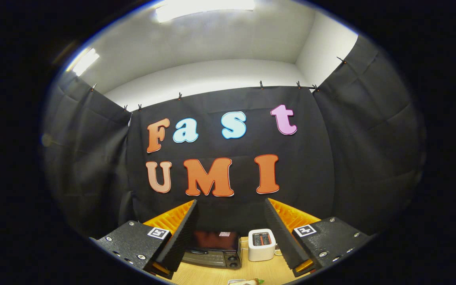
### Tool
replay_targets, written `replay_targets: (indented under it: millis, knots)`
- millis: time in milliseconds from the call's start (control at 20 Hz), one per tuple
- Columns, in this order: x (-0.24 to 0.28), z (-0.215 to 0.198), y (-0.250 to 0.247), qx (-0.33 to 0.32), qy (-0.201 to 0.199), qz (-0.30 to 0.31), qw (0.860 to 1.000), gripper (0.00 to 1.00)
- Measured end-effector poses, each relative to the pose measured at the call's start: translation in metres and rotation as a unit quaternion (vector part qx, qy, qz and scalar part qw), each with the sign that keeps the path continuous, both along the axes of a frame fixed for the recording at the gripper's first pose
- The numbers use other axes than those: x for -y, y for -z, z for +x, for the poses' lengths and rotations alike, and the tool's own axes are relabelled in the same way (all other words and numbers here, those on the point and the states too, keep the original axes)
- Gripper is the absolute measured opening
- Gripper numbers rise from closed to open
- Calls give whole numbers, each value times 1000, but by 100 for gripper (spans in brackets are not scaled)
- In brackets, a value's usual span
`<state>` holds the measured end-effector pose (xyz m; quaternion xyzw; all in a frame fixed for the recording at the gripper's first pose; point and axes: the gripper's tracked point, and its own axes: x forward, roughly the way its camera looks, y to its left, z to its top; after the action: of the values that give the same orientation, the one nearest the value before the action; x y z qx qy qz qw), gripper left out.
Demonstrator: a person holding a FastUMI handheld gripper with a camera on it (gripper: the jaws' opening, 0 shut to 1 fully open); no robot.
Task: Open the toaster oven, put the food inside, and close the toaster oven door.
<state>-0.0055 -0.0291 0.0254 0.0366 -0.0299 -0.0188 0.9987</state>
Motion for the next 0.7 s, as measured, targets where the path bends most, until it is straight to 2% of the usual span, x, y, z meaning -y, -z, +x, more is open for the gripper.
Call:
replay_targets:
  millis: [150,350,700]
  knots:
    - [2,7,7,4,5,9,1000,98]
    - [-18,24,34,-4,-13,12,1000,98]
    - [-72,77,128,-75,-57,56,994,98]
